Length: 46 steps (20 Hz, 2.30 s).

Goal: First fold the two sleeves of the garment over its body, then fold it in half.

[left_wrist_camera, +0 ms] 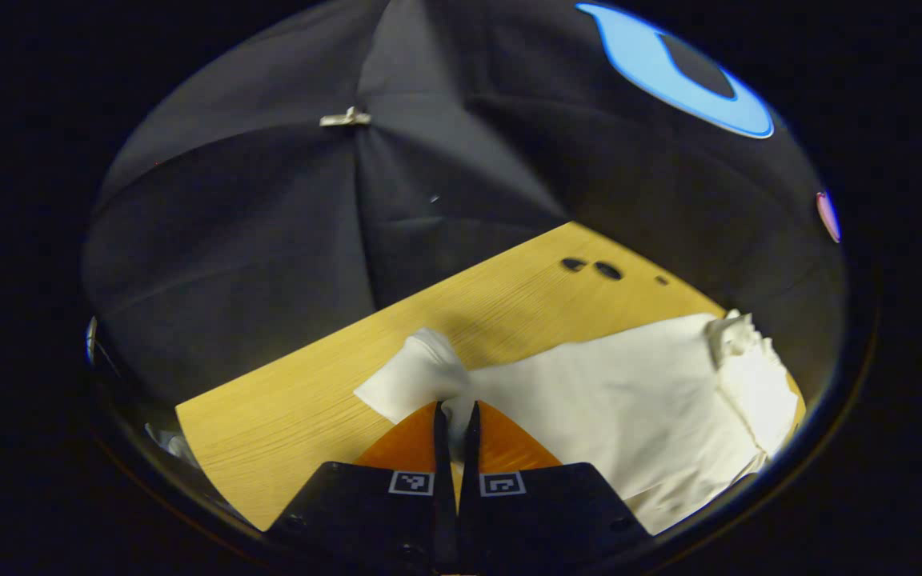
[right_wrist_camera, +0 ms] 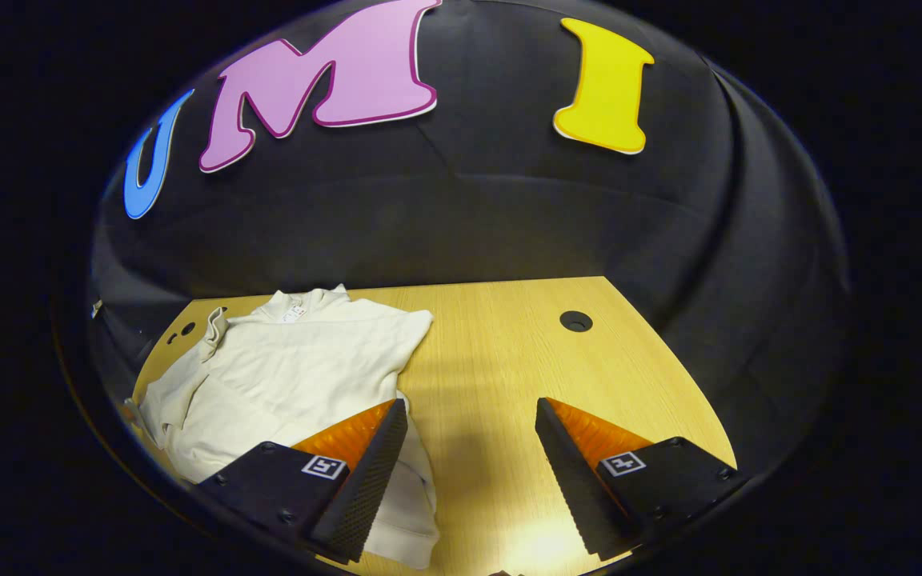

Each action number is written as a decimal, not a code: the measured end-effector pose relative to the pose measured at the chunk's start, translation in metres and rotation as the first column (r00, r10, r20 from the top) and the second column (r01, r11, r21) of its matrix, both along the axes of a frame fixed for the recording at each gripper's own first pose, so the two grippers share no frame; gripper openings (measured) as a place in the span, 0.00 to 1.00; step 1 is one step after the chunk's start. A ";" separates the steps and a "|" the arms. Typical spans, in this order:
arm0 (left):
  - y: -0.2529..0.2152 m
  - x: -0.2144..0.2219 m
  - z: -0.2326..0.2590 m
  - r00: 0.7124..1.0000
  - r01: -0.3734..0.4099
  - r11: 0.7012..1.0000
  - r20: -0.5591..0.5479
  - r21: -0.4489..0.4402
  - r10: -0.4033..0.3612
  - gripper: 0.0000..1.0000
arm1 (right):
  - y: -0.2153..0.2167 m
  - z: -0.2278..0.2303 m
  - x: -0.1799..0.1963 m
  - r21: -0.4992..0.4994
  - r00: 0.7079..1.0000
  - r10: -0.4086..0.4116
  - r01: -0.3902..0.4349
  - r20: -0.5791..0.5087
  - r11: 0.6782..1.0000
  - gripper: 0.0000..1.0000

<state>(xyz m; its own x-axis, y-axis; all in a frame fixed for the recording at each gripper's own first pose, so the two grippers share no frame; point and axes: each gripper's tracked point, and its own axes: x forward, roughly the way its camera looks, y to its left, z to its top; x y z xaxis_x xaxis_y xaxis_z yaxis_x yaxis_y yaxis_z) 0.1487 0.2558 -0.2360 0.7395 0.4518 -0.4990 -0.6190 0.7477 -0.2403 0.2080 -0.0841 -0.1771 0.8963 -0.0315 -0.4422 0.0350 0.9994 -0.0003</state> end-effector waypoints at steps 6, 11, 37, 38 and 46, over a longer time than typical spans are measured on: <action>-0.063 0.074 0.080 0.984 0.134 0.989 0.113 0.055 -0.139 0.06 | -0.046 -0.006 -0.022 0.013 0.999 -0.052 0.052 -0.007 0.999 0.99; -0.137 0.145 0.127 0.944 0.274 0.949 0.143 0.153 -0.296 0.06 | -0.083 -0.013 -0.040 0.009 0.994 -0.109 0.109 -0.015 0.994 0.99; -0.581 0.233 0.128 0.460 0.869 0.484 0.188 0.108 -0.868 0.34 | -0.081 -0.051 -0.075 0.082 0.988 -0.148 0.152 -0.053 0.985 0.99; -0.583 0.229 0.128 0.454 0.872 0.478 0.192 0.104 -0.870 0.52 | -0.078 -0.050 -0.076 0.084 0.989 -0.142 0.146 -0.053 0.986 0.99; -0.501 0.188 0.130 0.505 0.834 0.517 0.112 0.193 -0.856 0.98 | -0.029 -0.044 -0.079 0.135 0.998 -0.036 0.041 -0.043 0.990 0.99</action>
